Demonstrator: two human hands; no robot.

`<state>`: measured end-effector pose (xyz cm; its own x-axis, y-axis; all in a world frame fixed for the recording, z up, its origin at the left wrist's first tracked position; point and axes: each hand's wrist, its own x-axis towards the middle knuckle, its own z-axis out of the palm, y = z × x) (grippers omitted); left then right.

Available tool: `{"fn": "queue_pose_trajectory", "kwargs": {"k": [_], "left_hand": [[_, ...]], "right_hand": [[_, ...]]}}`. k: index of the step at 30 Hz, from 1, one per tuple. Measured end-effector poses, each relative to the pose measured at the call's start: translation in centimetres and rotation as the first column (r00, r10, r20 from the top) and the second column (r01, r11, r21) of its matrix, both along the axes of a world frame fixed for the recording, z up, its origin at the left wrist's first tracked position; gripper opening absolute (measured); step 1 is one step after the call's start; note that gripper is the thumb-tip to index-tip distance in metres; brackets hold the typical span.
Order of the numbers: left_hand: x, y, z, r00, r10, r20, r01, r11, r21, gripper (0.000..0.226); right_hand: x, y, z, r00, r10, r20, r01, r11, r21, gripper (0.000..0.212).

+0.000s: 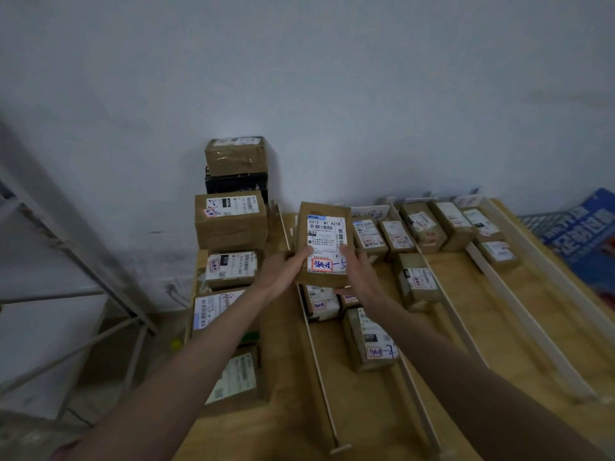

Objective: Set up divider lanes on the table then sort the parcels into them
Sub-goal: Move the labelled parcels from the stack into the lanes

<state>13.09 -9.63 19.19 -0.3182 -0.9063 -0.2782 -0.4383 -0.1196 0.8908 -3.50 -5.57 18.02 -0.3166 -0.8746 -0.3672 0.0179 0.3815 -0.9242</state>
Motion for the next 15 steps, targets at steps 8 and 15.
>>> {"fn": "queue_pose_trajectory", "kwargs": {"k": [8, 15], "left_hand": [[-0.6, 2.2, -2.8, 0.949, 0.052, 0.311, 0.058, 0.941, -0.334, 0.053], [-0.2, 4.7, -7.3, 0.839, 0.125, 0.53, 0.074, 0.938, -0.338, 0.05]], "right_hand": [[-2.0, 3.3, -2.1, 0.989, -0.043, -0.144, 0.048, 0.998, 0.037, 0.044], [-3.4, 6.4, -6.4, 0.986, 0.046, -0.159, -0.029, 0.994, 0.106, 0.05]]}}
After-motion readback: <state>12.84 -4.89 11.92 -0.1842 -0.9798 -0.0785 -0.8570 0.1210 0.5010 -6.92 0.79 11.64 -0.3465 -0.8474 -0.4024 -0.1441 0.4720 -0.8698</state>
